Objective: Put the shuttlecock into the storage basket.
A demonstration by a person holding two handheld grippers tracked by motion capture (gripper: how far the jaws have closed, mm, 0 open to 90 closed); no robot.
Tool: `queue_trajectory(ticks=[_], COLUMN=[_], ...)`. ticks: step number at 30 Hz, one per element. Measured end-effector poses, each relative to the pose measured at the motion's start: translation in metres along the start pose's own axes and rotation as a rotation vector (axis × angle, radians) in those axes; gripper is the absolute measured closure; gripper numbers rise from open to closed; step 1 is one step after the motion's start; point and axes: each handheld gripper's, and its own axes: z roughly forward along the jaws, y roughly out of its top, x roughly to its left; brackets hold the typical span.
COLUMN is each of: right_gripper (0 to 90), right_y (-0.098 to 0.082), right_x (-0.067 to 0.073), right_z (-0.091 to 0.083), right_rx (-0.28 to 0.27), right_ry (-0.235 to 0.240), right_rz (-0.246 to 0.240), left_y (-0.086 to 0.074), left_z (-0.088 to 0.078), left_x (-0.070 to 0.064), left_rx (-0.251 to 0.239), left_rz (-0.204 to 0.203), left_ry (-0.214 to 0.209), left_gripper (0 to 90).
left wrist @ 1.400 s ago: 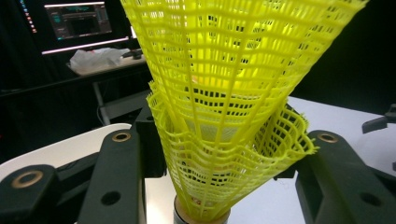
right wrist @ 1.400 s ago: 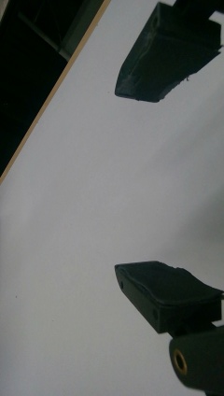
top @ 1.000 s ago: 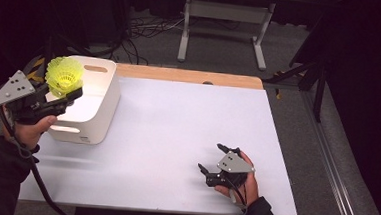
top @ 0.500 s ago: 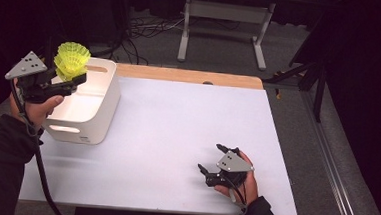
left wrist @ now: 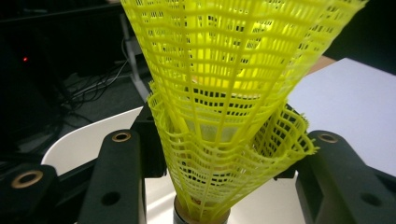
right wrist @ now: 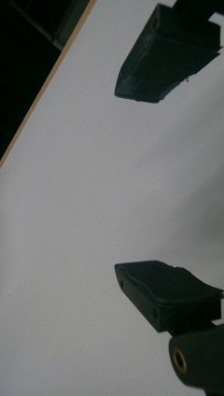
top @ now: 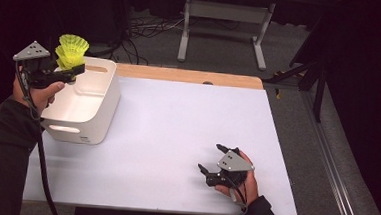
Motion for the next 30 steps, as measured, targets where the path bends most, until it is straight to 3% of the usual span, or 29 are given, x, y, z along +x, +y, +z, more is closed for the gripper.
queue_trajectory(ticks=[6,18,21,23,24,27,28,30], right_gripper=[14.1,14.1,14.3,14.2,14.3,14.2,14.2,14.2], right_y=[0.0,0.0,-0.001,-0.001,-0.001,-0.002,-0.003,-0.003], right_x=[0.001,0.001,0.001,0.001,0.001,0.002,0.001,0.0], right_z=[0.001,0.002,0.003,0.005,0.005,0.006,0.006,0.006], right_rx=[0.003,0.002,0.009,0.013,0.016,0.018,0.022,0.025], right_ry=[0.005,0.021,0.023,0.027,0.029,0.034,0.031,0.019], right_rz=[-0.009,-0.001,0.001,0.001,-0.002,-0.006,-0.004,-0.008], left_y=[-0.001,-0.008,-0.009,-0.009,-0.01,-0.011,-0.014,-0.015], left_z=[0.01,0.04,0.054,0.058,0.066,0.072,0.079,0.082], left_x=[0.005,0.008,0.009,0.009,0.009,0.008,0.007,0.007], left_rx=[0.043,0.203,0.287,0.307,0.353,0.394,0.444,0.463], left_rz=[-0.005,0.009,0.037,0.036,0.042,0.06,0.068,0.066], left_ry=[-0.001,0.015,0.033,0.04,0.031,0.034,0.037,0.038], left_gripper=[52.1,52.5,52.6,52.8,52.8,52.8,52.7,52.8])
